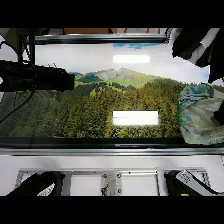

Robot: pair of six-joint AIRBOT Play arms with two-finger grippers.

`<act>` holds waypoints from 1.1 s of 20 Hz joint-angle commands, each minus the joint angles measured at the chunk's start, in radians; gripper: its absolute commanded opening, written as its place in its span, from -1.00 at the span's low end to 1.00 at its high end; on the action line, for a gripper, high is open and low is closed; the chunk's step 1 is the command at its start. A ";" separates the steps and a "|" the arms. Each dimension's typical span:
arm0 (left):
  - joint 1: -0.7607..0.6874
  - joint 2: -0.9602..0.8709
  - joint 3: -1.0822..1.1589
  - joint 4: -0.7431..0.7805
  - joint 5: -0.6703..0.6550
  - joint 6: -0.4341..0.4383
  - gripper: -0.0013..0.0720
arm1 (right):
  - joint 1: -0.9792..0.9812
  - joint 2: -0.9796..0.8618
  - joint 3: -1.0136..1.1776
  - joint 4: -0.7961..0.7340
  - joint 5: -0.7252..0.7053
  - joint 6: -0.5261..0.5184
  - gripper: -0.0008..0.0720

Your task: Fold the clothes and pants, and hang the long-sleeved shirts on hangers.

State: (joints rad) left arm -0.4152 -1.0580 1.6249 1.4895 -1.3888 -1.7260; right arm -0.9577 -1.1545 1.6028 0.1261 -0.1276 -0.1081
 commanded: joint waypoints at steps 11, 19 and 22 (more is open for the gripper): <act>0.000 -0.001 0.000 0.004 0.005 0.002 -0.93 | 0.000 0.161 -0.216 0.000 -0.079 0.003 -0.92; 0.000 -0.001 0.000 0.004 0.002 0.018 -0.93 | 0.000 0.258 -0.216 0.000 -0.018 0.003 0.78; 0.000 -0.001 0.000 0.004 0.011 0.018 -0.93 | 0.000 0.341 -0.216 0.001 0.409 0.040 0.78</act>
State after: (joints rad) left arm -0.4152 -1.0588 1.6249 1.4929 -1.3861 -1.7100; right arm -0.9577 -0.8547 1.3872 0.1253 -0.0059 -0.1028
